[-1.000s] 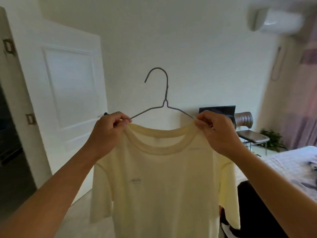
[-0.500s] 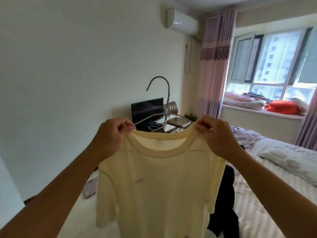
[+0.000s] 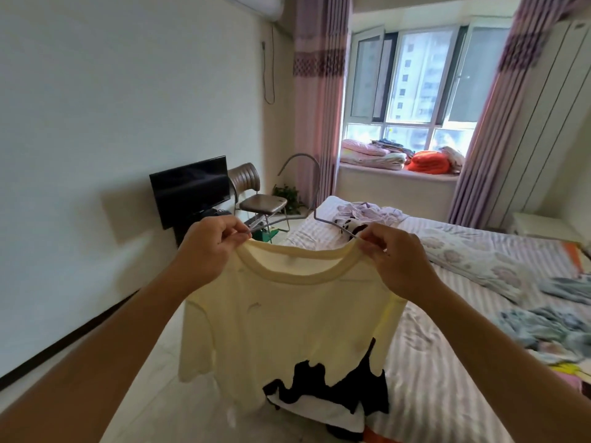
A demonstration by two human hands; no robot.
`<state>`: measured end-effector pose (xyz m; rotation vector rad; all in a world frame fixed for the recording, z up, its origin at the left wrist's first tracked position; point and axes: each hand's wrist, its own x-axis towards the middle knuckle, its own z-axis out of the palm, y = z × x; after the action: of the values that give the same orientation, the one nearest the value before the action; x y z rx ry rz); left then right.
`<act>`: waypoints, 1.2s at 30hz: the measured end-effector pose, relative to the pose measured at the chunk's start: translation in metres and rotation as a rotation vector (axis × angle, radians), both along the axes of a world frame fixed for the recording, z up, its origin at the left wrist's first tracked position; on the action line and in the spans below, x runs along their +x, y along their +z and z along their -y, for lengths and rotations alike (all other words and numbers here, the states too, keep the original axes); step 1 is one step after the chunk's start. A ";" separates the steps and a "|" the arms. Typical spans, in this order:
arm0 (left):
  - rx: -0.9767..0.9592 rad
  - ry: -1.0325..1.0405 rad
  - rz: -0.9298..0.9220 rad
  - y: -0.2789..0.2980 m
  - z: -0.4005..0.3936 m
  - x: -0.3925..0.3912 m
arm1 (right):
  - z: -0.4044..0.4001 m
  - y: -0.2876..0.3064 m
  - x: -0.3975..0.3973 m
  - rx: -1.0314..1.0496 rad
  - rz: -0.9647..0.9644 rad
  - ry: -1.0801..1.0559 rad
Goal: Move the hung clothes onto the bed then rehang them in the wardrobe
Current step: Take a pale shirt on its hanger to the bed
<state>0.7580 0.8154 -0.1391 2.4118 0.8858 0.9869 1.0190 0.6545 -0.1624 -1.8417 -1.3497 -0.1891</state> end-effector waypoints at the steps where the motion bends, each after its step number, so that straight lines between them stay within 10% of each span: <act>1: -0.003 -0.004 -0.008 -0.004 -0.009 0.012 | -0.007 -0.004 0.011 -0.008 0.002 -0.004; 36: -0.416 -0.083 -0.332 -0.235 -0.390 0.366 | -0.338 -0.193 0.315 -0.572 -0.254 -0.181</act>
<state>1.1245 1.2052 -0.3741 2.2528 0.9776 0.3285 1.3340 0.9926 -0.3558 -2.3660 -1.1266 0.3666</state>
